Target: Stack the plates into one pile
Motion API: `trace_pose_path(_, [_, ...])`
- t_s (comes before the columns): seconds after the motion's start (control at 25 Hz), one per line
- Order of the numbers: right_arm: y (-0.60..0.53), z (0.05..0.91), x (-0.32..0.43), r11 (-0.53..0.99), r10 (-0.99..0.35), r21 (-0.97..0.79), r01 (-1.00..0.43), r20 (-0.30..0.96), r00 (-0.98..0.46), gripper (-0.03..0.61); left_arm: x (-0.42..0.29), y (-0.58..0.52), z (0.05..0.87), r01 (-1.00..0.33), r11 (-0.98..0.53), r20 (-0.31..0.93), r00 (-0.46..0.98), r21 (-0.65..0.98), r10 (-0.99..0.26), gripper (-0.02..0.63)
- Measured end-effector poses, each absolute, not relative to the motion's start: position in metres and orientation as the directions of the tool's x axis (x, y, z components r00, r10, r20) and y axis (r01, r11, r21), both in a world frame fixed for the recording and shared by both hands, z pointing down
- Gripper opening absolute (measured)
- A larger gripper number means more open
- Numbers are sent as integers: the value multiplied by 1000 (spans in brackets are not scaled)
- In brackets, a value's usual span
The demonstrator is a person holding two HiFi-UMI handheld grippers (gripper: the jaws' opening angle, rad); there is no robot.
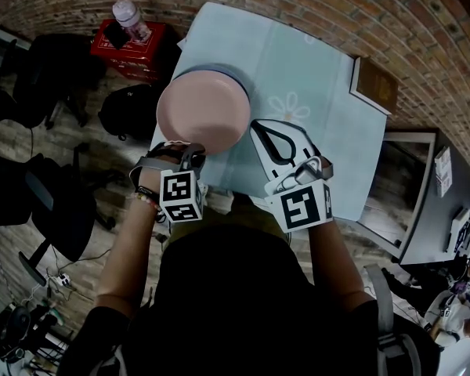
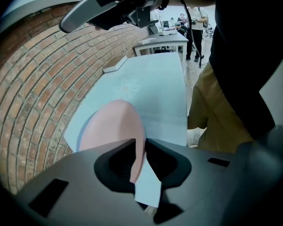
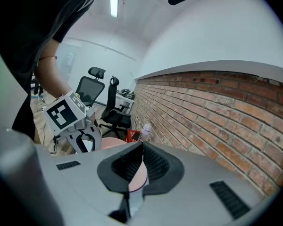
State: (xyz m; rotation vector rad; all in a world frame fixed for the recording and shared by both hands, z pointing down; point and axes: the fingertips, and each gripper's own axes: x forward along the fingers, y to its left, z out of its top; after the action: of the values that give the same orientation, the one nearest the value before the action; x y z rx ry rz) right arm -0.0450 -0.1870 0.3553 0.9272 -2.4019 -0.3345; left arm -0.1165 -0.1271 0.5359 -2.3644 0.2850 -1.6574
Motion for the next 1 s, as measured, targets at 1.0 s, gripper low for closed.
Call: trace_pose_path(1.0, [-177,352,-67,742,-668,409,-531,385,-636,35,-124,-132,523,-68,-938,864,372,-338,-339,106])
